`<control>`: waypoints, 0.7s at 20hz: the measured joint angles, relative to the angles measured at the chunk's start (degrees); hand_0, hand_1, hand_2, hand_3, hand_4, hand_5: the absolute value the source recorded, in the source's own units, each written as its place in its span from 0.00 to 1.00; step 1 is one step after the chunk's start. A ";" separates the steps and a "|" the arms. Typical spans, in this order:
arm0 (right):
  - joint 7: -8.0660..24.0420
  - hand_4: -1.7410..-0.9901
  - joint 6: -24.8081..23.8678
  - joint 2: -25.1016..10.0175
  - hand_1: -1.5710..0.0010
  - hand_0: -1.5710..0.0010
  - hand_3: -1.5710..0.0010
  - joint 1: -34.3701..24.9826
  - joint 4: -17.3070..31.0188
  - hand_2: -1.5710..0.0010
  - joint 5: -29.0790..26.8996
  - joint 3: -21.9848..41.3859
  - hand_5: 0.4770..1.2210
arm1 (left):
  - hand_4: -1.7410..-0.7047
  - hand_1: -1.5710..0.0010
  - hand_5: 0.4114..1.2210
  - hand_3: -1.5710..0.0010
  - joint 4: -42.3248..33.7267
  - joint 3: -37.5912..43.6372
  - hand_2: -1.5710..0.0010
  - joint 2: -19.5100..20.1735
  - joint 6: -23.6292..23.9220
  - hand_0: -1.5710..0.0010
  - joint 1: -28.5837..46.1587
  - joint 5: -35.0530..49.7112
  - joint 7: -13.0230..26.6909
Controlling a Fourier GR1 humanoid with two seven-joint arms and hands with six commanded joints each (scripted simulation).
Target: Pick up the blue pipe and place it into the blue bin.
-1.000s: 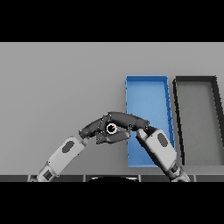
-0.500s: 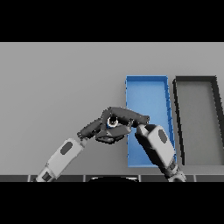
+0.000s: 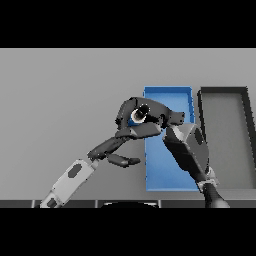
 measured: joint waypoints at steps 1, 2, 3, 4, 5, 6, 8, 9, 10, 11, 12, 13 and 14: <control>-1.49 0.33 1.34 -1.39 0.00 0.00 0.00 -2.51 1.34 0.00 -0.04 -1.54 1.00 | 0.84 1.00 0.09 1.00 0.29 -0.22 1.00 -0.31 -0.04 1.00 0.16 -0.07 0.04; -2.32 0.33 0.83 -2.01 0.00 0.00 0.00 -4.84 3.56 0.00 1.11 -2.86 1.00 | 0.84 1.00 0.09 1.00 -0.18 -0.31 1.00 -0.26 0.07 1.00 0.37 -0.13 -0.34; -3.01 0.33 0.00 -2.80 0.00 0.00 0.00 -6.85 6.14 0.00 2.23 -4.49 1.00 | 0.85 1.00 0.09 1.00 -0.52 -0.37 1.00 0.11 0.00 1.00 0.83 -0.16 -0.53; -4.17 0.32 -0.94 -3.31 0.00 0.00 0.00 -8.19 7.75 0.00 3.39 -5.91 1.00 | 0.85 1.00 0.09 1.00 -1.15 -0.35 1.00 0.09 0.16 1.00 0.72 -0.01 -0.01; -5.06 0.32 -1.82 -4.03 0.00 0.00 0.00 -9.69 10.21 0.00 5.17 -7.36 1.00 | 0.85 1.00 0.09 1.00 -0.93 -0.21 1.00 0.02 0.50 1.00 0.60 -0.20 0.39; -5.86 0.32 -1.90 -4.99 0.00 0.00 0.00 -10.57 11.94 0.00 7.19 -8.39 1.00 | 0.86 1.00 0.09 1.00 -1.23 -0.04 1.00 -0.04 0.63 1.00 0.46 0.11 1.19; -5.98 0.32 -1.79 -6.38 0.00 0.00 0.00 -11.33 17.31 0.00 11.33 -10.19 1.00 | 0.87 1.00 0.08 1.00 -1.97 -0.50 1.00 0.36 1.03 1.00 0.73 -0.78 1.95; -6.14 0.32 -1.63 -7.49 0.00 0.00 0.00 -11.28 20.12 0.00 12.74 -11.76 1.00 | 0.87 1.00 0.08 1.00 -1.91 0.01 1.00 0.71 0.98 1.00 0.81 -0.41 1.62; -6.07 0.32 -1.23 -8.49 0.00 0.00 0.00 -10.46 22.37 0.00 13.67 -13.15 1.00 | 0.88 1.00 0.07 1.00 -2.10 0.33 1.00 1.13 0.93 1.00 0.51 -0.30 2.02; -5.91 0.32 -0.98 -8.99 0.00 0.00 0.00 -9.99 24.54 0.00 14.74 -14.17 1.00 | 0.88 1.00 0.07 1.00 -1.36 0.31 1.00 1.09 1.03 1.00 0.18 -0.86 2.18; -5.64 0.32 -0.81 -9.37 0.00 0.00 0.00 -8.45 26.71 0.00 15.56 -15.30 1.00 | 0.88 1.00 0.07 1.00 -1.53 0.03 1.00 0.77 1.48 1.00 0.56 -1.25 2.07; -5.36 0.32 -1.30 -9.31 0.00 0.00 0.00 -7.82 28.70 0.00 16.47 -16.31 1.00 | 0.88 1.00 0.06 1.00 -1.80 0.13 1.00 1.02 1.08 1.00 0.71 -0.78 2.04; -5.17 0.32 -1.57 -9.37 0.00 0.00 0.00 -5.97 29.05 0.00 17.69 -16.67 1.00 | 0.88 1.00 0.06 1.00 -1.31 0.33 1.00 1.16 1.14 1.00 0.44 -1.00 2.37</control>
